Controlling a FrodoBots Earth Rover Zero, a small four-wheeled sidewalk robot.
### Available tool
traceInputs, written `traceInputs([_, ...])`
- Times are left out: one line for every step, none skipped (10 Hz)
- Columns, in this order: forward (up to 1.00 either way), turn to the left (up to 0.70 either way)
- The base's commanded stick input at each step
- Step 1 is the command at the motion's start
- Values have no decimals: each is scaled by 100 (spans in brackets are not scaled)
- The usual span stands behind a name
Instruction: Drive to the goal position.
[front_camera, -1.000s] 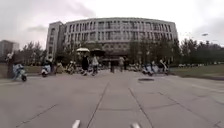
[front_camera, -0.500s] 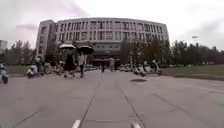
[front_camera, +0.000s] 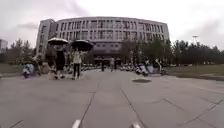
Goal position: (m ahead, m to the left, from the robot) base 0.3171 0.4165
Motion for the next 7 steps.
traceInputs([70, 0])
traceInputs([70, 0])
traceInputs([70, 0])
traceInputs([70, 0])
traceInputs([70, 0])
traceInputs([70, 0])
traceInputs([70, 0])
